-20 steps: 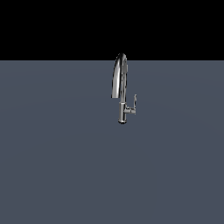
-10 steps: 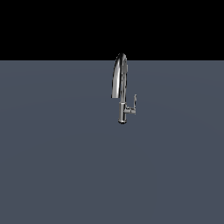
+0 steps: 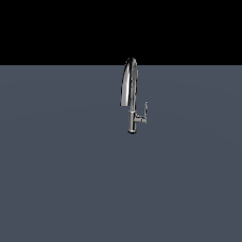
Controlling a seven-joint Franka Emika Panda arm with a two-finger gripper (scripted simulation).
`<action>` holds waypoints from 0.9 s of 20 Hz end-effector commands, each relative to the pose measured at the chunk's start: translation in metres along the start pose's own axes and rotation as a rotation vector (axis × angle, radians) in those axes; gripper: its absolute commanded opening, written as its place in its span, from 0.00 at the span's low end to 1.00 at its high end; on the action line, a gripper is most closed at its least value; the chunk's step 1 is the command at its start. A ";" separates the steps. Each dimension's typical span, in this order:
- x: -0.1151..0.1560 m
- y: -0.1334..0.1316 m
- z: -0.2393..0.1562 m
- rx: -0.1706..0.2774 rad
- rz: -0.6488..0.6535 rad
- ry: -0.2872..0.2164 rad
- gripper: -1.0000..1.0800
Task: Turn on the faucet by rotating a designated handle.
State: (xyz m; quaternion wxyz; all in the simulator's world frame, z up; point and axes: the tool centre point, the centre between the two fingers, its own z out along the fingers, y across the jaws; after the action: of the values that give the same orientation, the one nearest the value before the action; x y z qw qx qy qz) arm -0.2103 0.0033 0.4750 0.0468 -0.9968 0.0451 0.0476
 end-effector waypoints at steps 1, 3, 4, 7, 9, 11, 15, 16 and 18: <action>0.014 0.000 0.001 0.033 0.034 -0.026 0.00; 0.026 0.000 0.002 0.062 0.063 -0.049 0.00; 0.032 0.000 0.003 0.077 0.078 -0.060 0.00; 0.051 0.001 0.005 0.122 0.123 -0.095 0.00; 0.064 0.002 0.007 0.152 0.154 -0.119 0.00; 0.076 0.003 0.010 0.183 0.185 -0.143 0.00; 0.102 0.007 0.015 0.247 0.248 -0.192 0.00; 0.108 0.009 0.017 0.263 0.264 -0.204 0.00; 0.121 0.011 0.021 0.295 0.296 -0.229 0.00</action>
State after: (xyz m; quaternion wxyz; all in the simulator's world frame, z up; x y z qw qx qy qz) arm -0.1028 -0.0135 0.4454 0.1777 -0.9557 0.1796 0.1508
